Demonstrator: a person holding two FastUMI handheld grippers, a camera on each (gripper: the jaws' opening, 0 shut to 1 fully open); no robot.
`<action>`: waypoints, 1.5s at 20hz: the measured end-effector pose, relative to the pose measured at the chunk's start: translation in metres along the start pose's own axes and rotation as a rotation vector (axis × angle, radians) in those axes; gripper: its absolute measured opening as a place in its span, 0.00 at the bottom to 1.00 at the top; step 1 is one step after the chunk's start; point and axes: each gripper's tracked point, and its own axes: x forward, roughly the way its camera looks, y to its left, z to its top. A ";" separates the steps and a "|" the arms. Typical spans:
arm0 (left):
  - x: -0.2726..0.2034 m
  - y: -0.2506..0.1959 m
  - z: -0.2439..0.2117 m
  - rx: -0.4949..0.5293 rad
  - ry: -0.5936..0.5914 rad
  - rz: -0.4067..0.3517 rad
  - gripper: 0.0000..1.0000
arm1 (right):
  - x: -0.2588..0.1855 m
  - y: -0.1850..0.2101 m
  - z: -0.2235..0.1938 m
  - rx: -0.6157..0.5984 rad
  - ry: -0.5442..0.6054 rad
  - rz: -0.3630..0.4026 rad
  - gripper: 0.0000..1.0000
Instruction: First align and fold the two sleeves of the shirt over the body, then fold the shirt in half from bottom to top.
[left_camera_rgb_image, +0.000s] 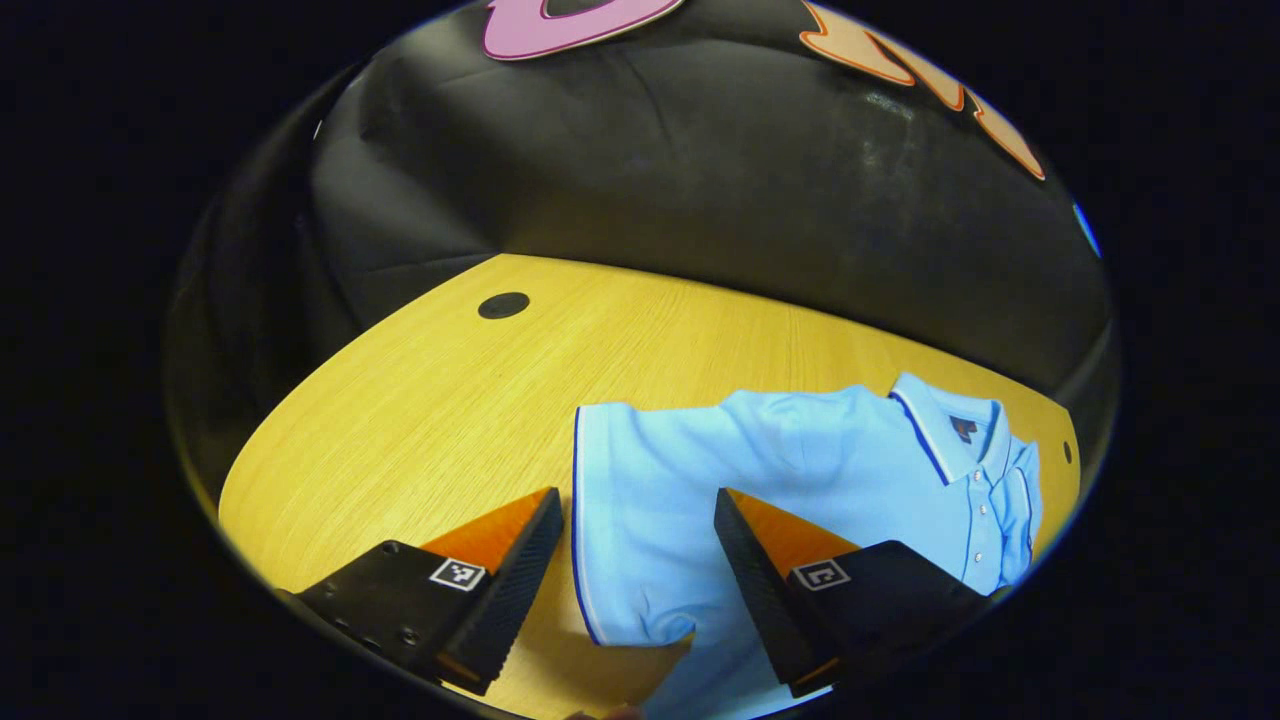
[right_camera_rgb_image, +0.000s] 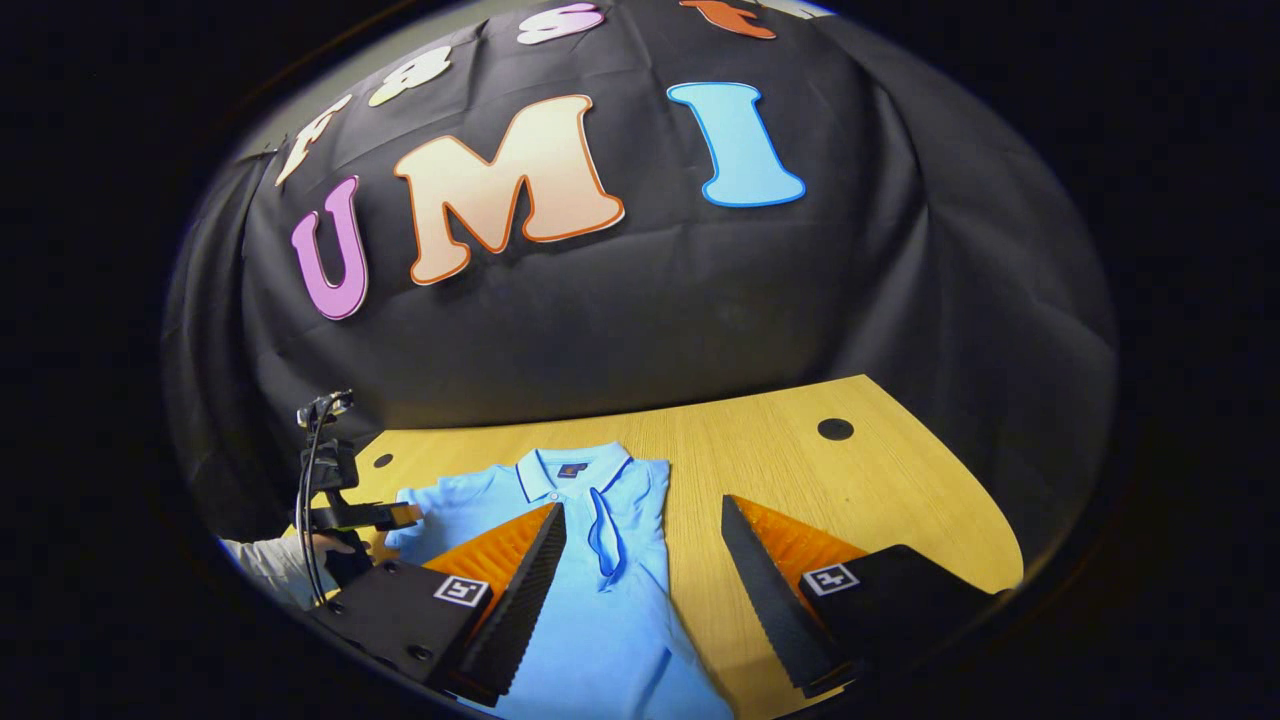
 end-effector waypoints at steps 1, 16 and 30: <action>0.001 -0.001 0.002 0.002 -0.004 -0.002 0.95 | -0.002 -0.001 -0.001 -0.003 0.004 -0.002 0.98; -0.004 -0.053 0.000 -0.009 0.019 -0.122 0.00 | -0.025 -0.019 -0.032 0.022 0.031 -0.017 0.98; -0.063 -0.191 0.009 0.192 -0.060 -0.335 0.00 | -0.048 -0.046 -0.031 0.087 -0.001 -0.050 0.98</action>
